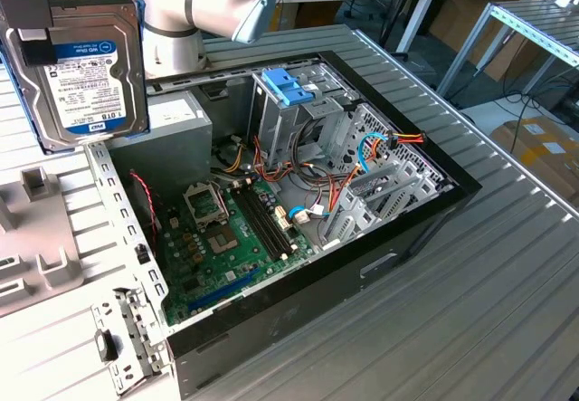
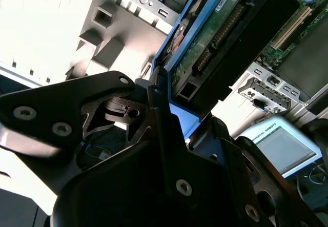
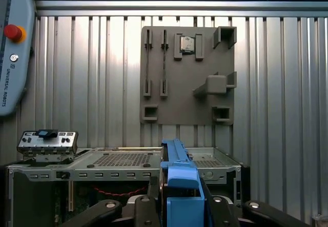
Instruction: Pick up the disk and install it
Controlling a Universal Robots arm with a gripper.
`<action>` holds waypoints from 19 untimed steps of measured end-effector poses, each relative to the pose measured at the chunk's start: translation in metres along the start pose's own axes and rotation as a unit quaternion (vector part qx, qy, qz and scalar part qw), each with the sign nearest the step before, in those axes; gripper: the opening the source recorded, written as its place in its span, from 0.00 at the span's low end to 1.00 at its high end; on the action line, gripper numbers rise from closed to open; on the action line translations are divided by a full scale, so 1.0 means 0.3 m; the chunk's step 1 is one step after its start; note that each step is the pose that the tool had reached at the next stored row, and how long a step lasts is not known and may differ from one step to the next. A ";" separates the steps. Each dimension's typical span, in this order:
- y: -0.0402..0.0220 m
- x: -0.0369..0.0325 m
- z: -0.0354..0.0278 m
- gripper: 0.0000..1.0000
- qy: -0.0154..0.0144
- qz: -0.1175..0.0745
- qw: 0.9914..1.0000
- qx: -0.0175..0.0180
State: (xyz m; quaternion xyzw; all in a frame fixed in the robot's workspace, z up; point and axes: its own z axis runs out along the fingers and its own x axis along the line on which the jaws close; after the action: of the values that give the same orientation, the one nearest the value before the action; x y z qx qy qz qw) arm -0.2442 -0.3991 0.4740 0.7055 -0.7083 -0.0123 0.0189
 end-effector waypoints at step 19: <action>0.000 0.050 0.000 0.37 0.000 0.000 1.000 0.000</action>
State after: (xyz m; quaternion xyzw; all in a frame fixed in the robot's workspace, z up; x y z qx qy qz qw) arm -0.2442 -0.4140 0.4743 0.7055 -0.7083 -0.0123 0.0189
